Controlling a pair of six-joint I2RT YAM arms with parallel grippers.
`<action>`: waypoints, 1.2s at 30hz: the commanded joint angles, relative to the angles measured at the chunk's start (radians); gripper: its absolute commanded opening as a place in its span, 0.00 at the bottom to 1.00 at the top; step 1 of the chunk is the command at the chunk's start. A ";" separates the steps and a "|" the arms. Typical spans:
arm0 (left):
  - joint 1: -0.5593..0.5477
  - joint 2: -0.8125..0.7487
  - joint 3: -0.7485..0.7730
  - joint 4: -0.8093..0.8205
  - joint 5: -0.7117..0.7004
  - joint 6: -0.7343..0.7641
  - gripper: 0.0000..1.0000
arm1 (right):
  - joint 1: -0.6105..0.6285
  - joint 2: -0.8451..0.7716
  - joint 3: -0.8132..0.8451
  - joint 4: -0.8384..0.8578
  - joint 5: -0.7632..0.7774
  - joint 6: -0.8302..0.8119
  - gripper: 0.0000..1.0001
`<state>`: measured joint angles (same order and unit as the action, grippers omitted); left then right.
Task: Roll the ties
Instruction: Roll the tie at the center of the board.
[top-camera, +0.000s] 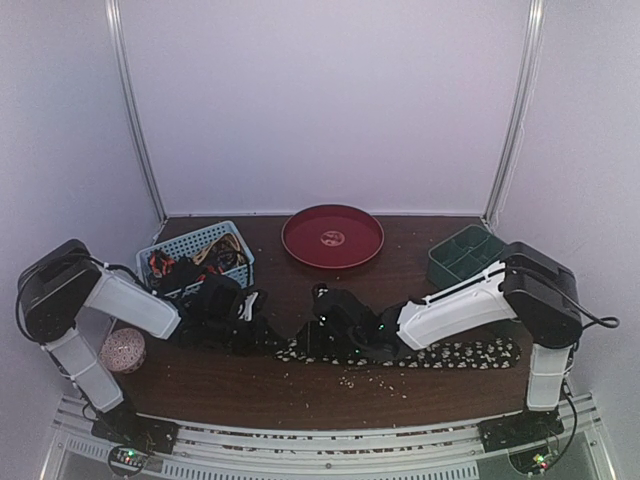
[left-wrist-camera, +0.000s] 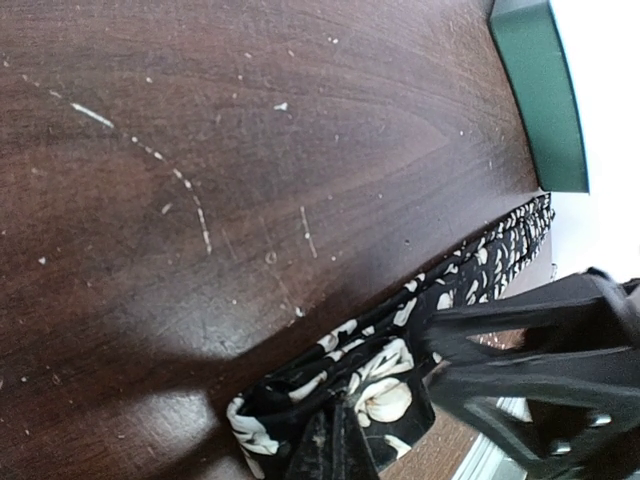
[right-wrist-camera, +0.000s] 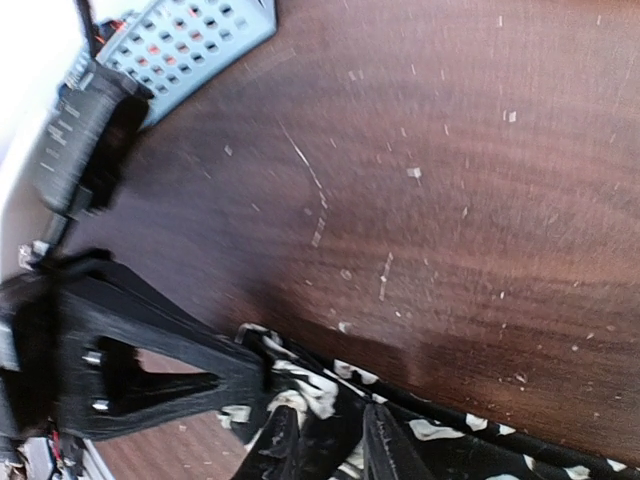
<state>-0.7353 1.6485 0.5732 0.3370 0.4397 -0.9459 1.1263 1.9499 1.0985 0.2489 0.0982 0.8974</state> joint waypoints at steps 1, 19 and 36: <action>-0.007 0.013 0.016 0.026 -0.026 -0.006 0.01 | 0.006 0.050 0.034 -0.045 -0.045 -0.006 0.23; -0.018 -0.039 -0.005 0.004 -0.023 0.017 0.00 | 0.008 0.080 0.002 -0.008 -0.013 -0.077 0.13; -0.018 -0.177 0.006 -0.285 -0.280 0.070 0.02 | 0.007 0.075 -0.012 -0.018 -0.008 -0.093 0.13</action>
<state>-0.7502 1.5150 0.5591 0.1741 0.2897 -0.9112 1.1282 2.0098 1.1061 0.2573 0.0681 0.8162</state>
